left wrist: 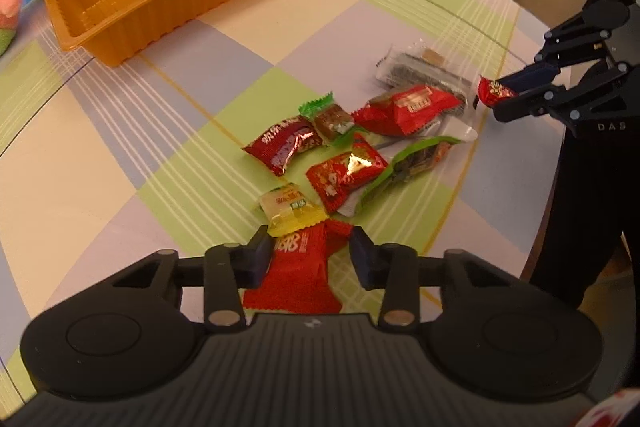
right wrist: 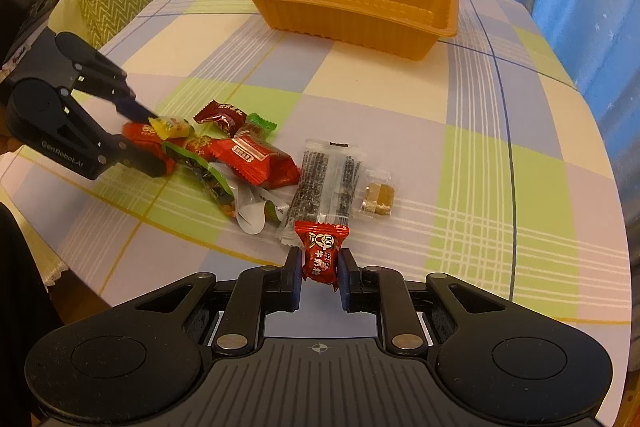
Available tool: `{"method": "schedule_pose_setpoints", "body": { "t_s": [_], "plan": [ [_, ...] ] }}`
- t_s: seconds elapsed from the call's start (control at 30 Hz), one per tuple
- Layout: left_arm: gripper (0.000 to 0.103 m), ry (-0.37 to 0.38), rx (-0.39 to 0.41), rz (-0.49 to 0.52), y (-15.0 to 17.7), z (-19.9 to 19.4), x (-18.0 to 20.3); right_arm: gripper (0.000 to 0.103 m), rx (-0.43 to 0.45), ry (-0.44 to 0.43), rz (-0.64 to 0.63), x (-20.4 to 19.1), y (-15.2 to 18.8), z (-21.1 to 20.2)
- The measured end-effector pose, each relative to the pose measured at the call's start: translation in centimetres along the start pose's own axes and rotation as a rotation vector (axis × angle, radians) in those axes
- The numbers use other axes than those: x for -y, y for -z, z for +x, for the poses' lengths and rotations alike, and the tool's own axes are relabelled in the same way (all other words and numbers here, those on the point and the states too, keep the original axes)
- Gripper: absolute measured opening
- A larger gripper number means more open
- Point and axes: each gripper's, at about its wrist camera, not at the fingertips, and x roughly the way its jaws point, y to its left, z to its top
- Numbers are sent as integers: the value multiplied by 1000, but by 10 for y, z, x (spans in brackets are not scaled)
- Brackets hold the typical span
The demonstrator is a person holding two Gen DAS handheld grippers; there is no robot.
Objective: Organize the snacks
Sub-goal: 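Carry both red snacks to the orange tray and open both tools inside it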
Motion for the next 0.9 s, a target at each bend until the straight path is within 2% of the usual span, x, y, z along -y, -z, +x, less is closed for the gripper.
{"method": "schedule_pose_setpoints", "body": {
  "t_s": [0.03, 0.37, 0.63, 0.9],
  "plan": [
    [30, -11, -19, 7, 0, 1, 2, 19, 1, -3, 1, -1, 0, 0],
    [23, -82, -61, -62, 11, -14, 11, 19, 35, -13, 18, -8, -3, -10],
    [23, -128, -35, -172, 12, -35, 14, 19, 78, -20, 53, -7, -7, -24],
    [23, -151, 50, -254, -1, -66, 16, 19, 126, -38, 79, -7, -18, -36]
  ]
}}
